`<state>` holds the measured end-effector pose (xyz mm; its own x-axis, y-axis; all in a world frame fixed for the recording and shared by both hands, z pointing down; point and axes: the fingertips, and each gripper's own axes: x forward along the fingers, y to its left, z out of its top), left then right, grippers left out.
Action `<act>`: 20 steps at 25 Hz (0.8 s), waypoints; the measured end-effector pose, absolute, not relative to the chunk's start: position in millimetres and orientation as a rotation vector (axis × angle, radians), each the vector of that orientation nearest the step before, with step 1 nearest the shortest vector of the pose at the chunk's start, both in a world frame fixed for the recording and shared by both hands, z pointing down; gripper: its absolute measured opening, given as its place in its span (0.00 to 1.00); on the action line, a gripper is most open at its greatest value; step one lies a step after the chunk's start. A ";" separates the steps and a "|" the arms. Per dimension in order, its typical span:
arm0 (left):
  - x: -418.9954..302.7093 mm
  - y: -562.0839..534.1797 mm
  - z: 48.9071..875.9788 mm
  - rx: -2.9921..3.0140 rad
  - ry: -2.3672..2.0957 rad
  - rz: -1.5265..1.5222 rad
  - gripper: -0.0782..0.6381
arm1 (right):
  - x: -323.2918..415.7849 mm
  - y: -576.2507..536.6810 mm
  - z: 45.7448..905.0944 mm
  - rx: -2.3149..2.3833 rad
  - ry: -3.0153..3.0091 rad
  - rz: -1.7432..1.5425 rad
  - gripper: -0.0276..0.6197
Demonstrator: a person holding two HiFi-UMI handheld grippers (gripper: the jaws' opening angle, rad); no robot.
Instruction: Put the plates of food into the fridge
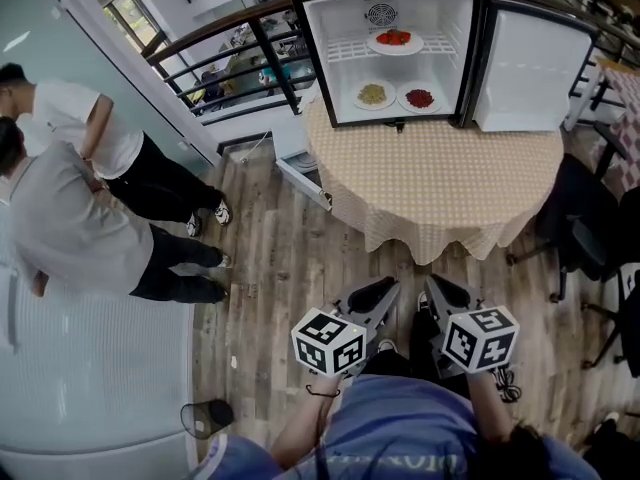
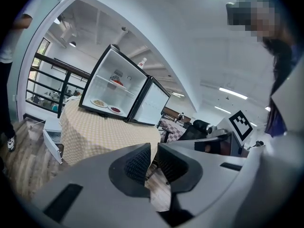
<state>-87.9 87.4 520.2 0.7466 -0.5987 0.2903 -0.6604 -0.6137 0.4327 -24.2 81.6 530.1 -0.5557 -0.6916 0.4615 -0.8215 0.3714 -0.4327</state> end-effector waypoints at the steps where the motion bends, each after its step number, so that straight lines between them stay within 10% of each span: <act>1: -89.6 90.7 519.8 2.428 -0.944 0.155 0.19 | -26.4 84.1 530.0 1.361 -2.426 0.939 0.07; 20: -113.4 120.7 498.2 2.490 -0.942 0.091 0.19 | -58.8 111.6 517.6 1.328 -2.449 0.866 0.07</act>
<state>-113.4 120.7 498.2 0.7618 -0.6083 0.2228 -0.6397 -0.6521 0.4068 -58.8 111.6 517.6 -0.5658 -0.6885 0.4537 -0.8206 0.4168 -0.3909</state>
